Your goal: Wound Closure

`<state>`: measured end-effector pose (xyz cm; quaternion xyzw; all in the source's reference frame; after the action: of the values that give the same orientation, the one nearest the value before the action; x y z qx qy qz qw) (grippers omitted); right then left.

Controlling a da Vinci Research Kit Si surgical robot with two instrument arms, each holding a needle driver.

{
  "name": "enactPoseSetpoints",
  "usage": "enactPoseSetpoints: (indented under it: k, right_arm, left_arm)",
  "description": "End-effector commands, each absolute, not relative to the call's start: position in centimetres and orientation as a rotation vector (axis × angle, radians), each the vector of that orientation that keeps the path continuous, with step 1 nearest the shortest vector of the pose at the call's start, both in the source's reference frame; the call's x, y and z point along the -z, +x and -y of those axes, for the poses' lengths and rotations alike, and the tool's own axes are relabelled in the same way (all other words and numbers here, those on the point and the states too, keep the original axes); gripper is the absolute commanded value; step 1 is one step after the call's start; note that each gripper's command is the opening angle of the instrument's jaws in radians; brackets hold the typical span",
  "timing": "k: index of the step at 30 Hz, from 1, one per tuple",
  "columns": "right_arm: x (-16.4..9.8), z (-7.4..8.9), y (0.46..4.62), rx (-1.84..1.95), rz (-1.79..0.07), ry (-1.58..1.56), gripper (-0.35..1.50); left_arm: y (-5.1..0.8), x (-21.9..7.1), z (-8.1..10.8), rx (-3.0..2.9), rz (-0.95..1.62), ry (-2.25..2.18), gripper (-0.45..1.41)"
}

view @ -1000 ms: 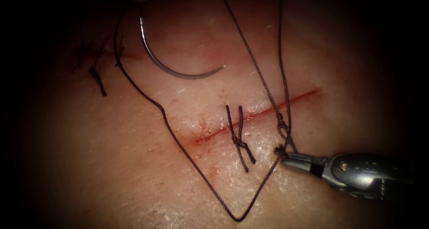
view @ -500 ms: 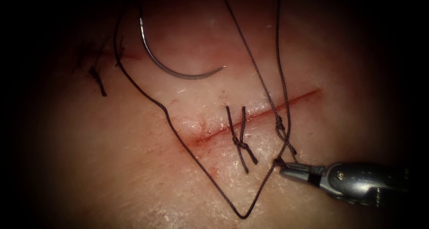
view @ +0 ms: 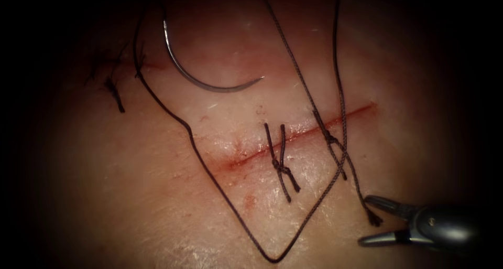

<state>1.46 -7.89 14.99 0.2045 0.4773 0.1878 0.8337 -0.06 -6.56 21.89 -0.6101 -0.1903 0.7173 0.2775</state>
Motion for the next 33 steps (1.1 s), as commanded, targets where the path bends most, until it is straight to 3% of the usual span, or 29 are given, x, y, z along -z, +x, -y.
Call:
enactPoseSetpoints:
  k: [1, 9, 16, 33]
  right_arm:
    - [-15.0, 7.9, 1.38, -0.394, -0.993, 0.448, 1.24]
    - [-14.6, 7.5, 1.19, -0.501, -0.987, 0.44, 1.14]
    - [-14.5, 6.9, 1.49, -0.545, -0.99, 0.313, 1.11]
    - [-15.4, 6.0, 2.22, -0.621, -0.997, 0.202, 1.08]
  left_arm:
    - [-0.13, -21.8, 6.6, -1.924, 0.511, -1.644, -0.45]
    - [-0.41, -21.0, 6.5, -1.906, 0.53, -1.717, -0.45]
    - [-0.66, -20.8, 6.7, -1.901, 0.553, -1.748, -0.45]
    - [-0.5, -20.8, 6.8, -1.914, 0.566, -1.76, -0.45]
